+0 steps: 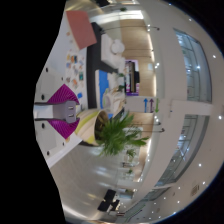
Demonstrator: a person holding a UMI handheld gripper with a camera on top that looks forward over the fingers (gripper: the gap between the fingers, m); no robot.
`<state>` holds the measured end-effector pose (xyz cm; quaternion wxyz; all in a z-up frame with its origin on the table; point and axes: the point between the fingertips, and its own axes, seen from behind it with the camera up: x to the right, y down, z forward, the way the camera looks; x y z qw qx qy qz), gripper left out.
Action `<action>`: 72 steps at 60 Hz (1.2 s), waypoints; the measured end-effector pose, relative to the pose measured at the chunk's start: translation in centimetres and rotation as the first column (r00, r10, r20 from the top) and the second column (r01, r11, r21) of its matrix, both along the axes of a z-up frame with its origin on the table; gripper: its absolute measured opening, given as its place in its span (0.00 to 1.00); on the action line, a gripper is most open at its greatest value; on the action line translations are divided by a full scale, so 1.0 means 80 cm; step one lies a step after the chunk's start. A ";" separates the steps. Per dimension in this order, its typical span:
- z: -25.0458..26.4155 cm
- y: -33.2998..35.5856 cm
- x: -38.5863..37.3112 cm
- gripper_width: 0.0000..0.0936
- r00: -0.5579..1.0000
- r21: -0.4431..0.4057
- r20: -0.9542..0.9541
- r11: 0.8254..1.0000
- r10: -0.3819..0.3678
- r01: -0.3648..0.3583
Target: Unplug charger
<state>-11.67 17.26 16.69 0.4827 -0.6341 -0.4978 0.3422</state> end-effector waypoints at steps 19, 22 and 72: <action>-0.175 0.123 0.025 0.28 0.944 0.037 0.328 0.999 -0.030 0.019; -0.192 0.123 0.024 0.31 0.937 0.017 0.349 1.000 -0.016 0.011; 0.060 -0.038 0.525 0.91 0.920 -0.059 0.389 0.996 -0.035 0.063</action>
